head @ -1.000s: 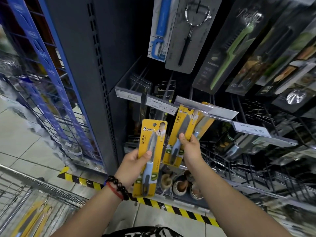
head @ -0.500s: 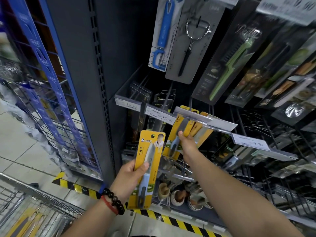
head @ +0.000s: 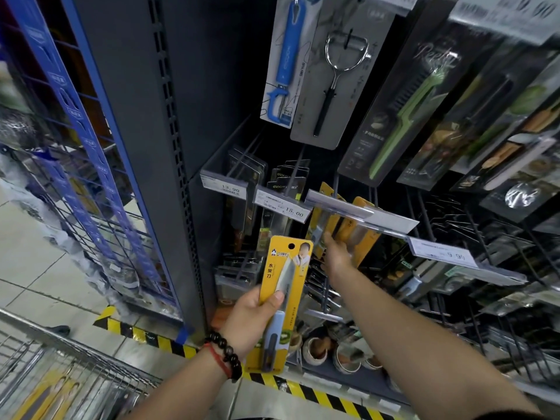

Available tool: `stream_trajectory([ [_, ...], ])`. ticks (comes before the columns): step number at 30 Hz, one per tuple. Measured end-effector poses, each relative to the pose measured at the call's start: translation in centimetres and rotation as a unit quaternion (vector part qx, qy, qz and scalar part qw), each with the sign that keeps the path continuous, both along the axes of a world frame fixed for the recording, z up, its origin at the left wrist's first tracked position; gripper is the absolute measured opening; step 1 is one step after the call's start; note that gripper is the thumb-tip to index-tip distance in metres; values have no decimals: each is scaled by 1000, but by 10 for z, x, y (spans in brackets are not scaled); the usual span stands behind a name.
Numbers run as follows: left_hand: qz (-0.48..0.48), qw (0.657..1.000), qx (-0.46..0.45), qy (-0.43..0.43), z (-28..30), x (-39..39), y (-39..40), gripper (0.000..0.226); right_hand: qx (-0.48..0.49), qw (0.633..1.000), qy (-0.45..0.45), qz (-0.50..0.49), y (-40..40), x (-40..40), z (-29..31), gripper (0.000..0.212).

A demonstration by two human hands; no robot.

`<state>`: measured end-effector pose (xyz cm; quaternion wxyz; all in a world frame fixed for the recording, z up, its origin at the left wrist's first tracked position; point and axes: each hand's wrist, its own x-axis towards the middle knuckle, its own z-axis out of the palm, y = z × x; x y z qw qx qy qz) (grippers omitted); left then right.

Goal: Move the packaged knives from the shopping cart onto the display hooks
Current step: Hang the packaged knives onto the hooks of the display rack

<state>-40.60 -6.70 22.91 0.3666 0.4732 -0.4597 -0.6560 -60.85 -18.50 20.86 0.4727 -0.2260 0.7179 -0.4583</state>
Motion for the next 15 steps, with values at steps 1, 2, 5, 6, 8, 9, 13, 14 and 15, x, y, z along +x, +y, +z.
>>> stream_trajectory([
  [1, -2, 1000, 5, -1, -2, -2, -1, 19, -12, 1000, -11, -1, 13, 3, -2, 53],
  [2, -3, 1000, 10, 0, -4, -5, -1, 18, -20, 999, -46, 3, 28, 7, -3, 48],
  [5, -18, 1000, 7, -12, -7, -11, -7, 18, -73, 983, -164, 40, 74, 23, 9, 54],
  [6, -25, 1000, 4, -15, -8, -14, -10, 20, -88, 979, -173, 52, 84, 26, 15, 53],
  [8, -41, 999, 3, -22, -7, -19, -15, 24, -122, 976, -160, 85, 99, 30, 27, 45],
  [9, -50, 998, 2, -26, -8, -22, -17, 26, -140, 974, -147, 99, 104, 31, 33, 40],
  [13, -62, 998, -8, -24, -11, -36, -23, 18, -168, 977, -59, 121, 105, 26, 39, 18],
  [14, -57, 998, -9, -21, -11, -38, -25, 17, -167, 979, -42, 112, 103, 24, 39, 17],
  [15, -54, 998, -8, -19, -10, -40, -27, 15, -163, 981, -26, 99, 100, 22, 38, 20],
])
